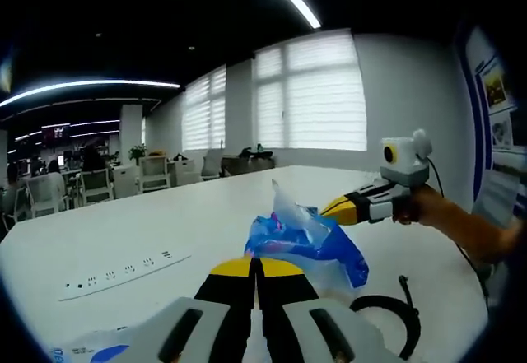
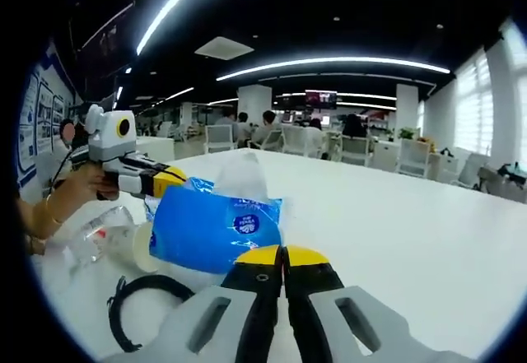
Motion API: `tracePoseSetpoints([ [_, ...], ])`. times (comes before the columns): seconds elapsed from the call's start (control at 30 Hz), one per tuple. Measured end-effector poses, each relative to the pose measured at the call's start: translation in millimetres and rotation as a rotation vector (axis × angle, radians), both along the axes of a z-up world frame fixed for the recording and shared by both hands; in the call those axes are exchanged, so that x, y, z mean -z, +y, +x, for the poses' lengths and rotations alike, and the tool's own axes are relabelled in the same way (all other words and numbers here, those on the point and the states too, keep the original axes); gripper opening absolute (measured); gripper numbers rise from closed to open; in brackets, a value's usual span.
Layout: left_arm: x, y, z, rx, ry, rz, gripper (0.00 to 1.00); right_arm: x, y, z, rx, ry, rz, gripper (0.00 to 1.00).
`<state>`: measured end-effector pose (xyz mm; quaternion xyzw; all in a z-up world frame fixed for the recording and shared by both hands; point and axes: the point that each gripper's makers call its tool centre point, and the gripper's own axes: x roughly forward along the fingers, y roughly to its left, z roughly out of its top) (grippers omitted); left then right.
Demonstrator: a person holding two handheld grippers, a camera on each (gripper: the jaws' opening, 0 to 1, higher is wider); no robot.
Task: Arrange the tabletop items into an orderly group along one side of the table until the central work area is clear of visible clutter.
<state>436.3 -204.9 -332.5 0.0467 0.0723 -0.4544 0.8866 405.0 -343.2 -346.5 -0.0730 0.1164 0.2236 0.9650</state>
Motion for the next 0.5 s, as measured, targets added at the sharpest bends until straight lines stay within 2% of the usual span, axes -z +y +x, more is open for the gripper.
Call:
tracePoseSetpoints([
  [0.27,4.5,-23.1,-1.5,0.036,0.003,0.027,0.0,-3.8,-17.9,-15.3,0.027,-0.01,-0.012,0.0],
  [0.3,6.8,-27.3,-1.5,0.048,-0.006,0.053,0.0,-3.2,-21.5,-17.4,0.029,-0.014,-0.037,0.0],
  [0.5,12.7,-44.8,-2.1,0.072,-0.013,0.12,0.0,8.5,-30.8,-26.6,0.04,0.0,-0.043,0.0],
])
